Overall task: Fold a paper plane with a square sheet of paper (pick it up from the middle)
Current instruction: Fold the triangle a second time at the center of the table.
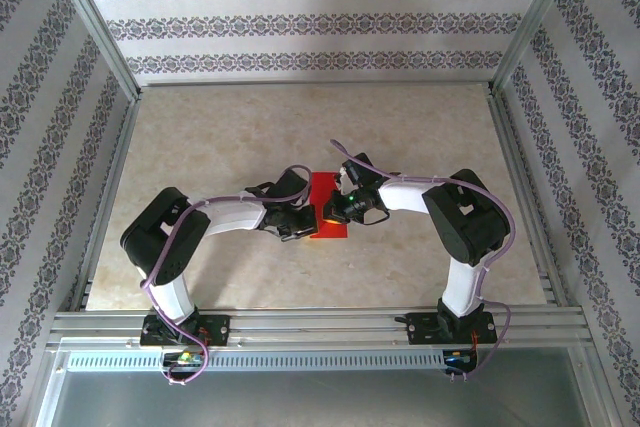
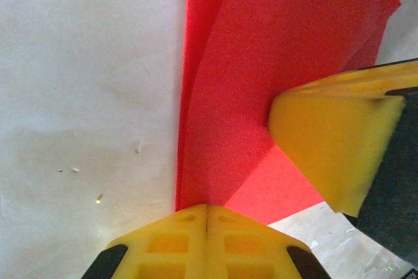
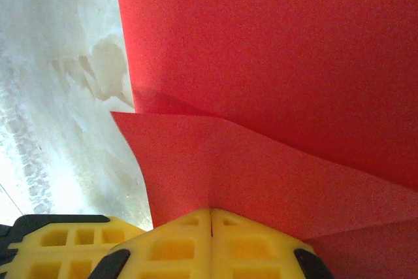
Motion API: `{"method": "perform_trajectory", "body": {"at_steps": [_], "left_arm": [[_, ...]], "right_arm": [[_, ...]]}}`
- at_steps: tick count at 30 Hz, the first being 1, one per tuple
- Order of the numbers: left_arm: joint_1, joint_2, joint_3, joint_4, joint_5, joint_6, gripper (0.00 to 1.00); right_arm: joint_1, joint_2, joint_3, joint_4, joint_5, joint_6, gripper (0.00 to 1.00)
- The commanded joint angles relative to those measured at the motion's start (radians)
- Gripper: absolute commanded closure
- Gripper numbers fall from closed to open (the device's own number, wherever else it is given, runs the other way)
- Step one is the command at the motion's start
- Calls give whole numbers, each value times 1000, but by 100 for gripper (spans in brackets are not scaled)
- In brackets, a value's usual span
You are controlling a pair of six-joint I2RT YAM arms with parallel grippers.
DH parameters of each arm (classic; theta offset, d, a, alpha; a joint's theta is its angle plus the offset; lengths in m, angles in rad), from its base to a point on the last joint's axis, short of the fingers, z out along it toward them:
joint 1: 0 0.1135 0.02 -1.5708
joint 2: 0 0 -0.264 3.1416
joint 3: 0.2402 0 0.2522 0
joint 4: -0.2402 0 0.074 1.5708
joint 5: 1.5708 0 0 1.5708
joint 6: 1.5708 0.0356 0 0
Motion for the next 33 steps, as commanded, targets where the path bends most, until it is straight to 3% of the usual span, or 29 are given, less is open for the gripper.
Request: {"method": "perform_trajectory", "body": {"at_steps": [1, 8, 18, 24, 29, 33], "left_arm": [[-7, 30, -18, -48, -19, -17, 97], [-7, 42, -33, -115, -44, -23, 99], [-7, 38, -109, -64, -51, -55, 99], [-7, 35, -50, -67, -31, -17, 99], [-7, -7, 75, -63, -2, 37, 89], [3, -37, 147, -55, -28, 60, 85]], "right_arm": [[-8, 33, -11, -18, 30, -10, 100], [-52, 22, 0, -6, 40, -67, 100], [-222, 33, -11, 46, 48, -122, 100], [-276, -25, 16, 19, 68, -104, 100], [-276, -139, -13, -13, 65, -83, 90], [-272, -198, -79, 7, 39, -7, 77]]}}
